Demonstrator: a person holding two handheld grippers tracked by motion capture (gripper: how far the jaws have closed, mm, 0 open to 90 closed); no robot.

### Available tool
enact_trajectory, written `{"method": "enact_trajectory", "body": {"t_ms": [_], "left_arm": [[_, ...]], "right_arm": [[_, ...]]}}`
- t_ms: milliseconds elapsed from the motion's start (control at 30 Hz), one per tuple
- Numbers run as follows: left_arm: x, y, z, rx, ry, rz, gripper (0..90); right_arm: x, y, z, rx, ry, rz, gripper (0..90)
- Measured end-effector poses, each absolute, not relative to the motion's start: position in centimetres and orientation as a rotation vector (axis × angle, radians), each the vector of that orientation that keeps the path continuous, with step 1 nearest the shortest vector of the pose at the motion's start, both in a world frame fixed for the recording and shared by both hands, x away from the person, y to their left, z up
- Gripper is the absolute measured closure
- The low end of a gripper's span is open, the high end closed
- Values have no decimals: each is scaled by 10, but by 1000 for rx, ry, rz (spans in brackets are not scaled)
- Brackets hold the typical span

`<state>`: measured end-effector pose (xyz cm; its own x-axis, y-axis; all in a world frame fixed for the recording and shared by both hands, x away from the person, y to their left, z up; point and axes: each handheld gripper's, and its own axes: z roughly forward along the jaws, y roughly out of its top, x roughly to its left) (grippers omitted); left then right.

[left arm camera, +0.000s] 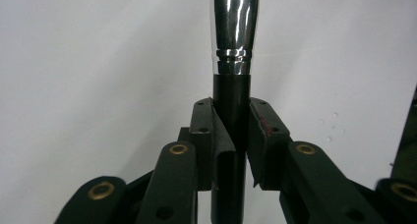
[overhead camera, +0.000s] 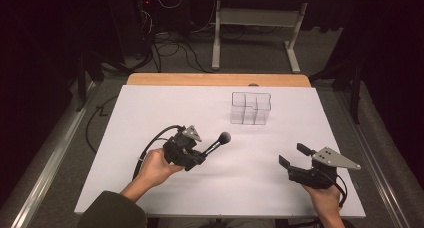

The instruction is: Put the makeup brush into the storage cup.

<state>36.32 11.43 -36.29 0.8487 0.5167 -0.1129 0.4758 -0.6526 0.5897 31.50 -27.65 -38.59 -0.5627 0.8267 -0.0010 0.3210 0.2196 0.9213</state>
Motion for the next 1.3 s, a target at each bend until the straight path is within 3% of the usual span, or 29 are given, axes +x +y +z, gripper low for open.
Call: {"method": "enact_trajectory", "body": {"t_ms": [100, 133, 167, 200, 233, 1300], "left_arm": [[359, 116, -362, 2376, 714, 78, 741], [351, 113, -363, 2317, 829, 42, 740], [350, 113, -363, 2307, 837, 40, 740], [355, 116, -362, 2353, 715, 76, 740], [354, 116, -362, 2355, 709, 78, 740], [335, 113, -358, 2157, 666, 134, 740]], "right_arm": [[315, -276, -386, 1067, 2001, 1322, 245], [315, -276, -386, 1061, 2002, 1321, 246], [316, -276, -386, 1055, 2002, 1319, 250], [315, -276, -386, 1054, 2004, 1320, 251], [315, -275, -386, 1056, 2005, 1321, 253], [310, -262, -384, 951, 2038, 1359, 238]]}}
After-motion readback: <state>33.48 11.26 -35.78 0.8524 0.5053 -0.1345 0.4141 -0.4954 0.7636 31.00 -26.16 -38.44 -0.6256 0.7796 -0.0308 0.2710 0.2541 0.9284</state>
